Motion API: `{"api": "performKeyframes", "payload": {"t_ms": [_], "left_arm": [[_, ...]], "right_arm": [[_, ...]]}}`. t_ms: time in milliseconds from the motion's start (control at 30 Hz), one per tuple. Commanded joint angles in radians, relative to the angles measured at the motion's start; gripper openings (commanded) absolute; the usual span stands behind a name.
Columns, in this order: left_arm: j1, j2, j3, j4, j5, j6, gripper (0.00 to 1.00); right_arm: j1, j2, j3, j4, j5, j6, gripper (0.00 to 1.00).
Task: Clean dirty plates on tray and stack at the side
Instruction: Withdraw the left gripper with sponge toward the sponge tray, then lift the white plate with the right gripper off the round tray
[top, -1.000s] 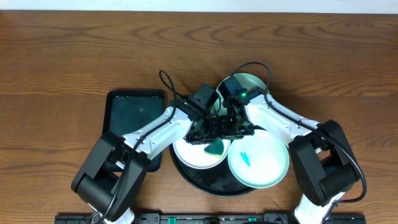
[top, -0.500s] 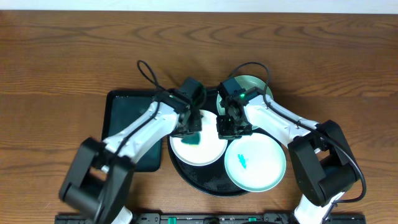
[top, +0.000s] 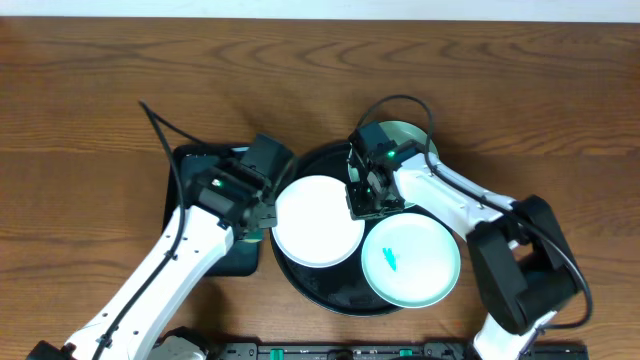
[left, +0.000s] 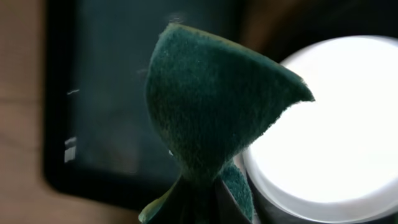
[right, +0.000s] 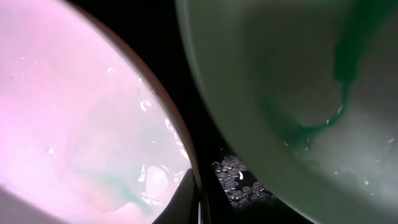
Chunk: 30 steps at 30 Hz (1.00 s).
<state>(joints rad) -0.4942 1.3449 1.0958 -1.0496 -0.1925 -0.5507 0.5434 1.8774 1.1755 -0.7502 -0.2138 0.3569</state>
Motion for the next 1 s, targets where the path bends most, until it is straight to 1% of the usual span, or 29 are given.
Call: {"api": "performKeyframes", "payload": {"t_ms": [0, 167, 200, 333, 433, 533, 600, 733, 833, 900, 967], "left_arm": [[0.066, -0.002, 0.01, -0.016, -0.09, -0.012, 0.07], [0.165, -0.002, 0.01, 0.0, -0.09, -0.011, 0.07], [0.2, -0.001, 0.01, 0.004, -0.09, -0.01, 0.07], [0.252, 0.001, 0.01, 0.007, -0.09, -0.007, 0.07], [0.273, 0.001, 0.01, 0.007, -0.09, -0.006, 0.07], [0.283, 0.001, 0.01, 0.008, -0.09, -0.003, 0.07], [0.286, 0.001, 0.01, 0.01, -0.09, -0.003, 0.07], [0.286, 0.001, 0.01, 0.015, -0.09, -0.003, 0.07], [0.286, 0.001, 0.01, 0.015, -0.089, 0.001, 0.07], [0.286, 0.001, 0.01, 0.015, -0.089, 0.001, 0.07], [0.286, 0.001, 0.01, 0.015, -0.089, 0.001, 0.07]], "right_arm": [[0.008, -0.117, 0.003, 0.025, -0.017, -0.016, 0.01], [0.008, -0.243, 0.003, 0.009, 0.114, 0.054, 0.01], [0.007, -0.291, 0.003, -0.01, 0.16, 0.082, 0.01], [0.005, -0.367, 0.003, -0.087, 0.247, 0.174, 0.01], [-0.013, -0.4, 0.003, -0.188, 0.249, 0.256, 0.01], [-0.042, -0.406, 0.003, -0.314, 0.17, 0.301, 0.01], [-0.056, -0.406, 0.003, -0.369, 0.095, 0.287, 0.01], [-0.081, -0.405, 0.002, -0.422, -0.133, 0.185, 0.01], [-0.09, -0.405, 0.0, -0.403, -0.233, 0.102, 0.01], [-0.094, -0.405, -0.007, -0.356, -0.294, 0.029, 0.01], [-0.095, -0.405, -0.021, -0.296, -0.304, 0.022, 0.01]]}}
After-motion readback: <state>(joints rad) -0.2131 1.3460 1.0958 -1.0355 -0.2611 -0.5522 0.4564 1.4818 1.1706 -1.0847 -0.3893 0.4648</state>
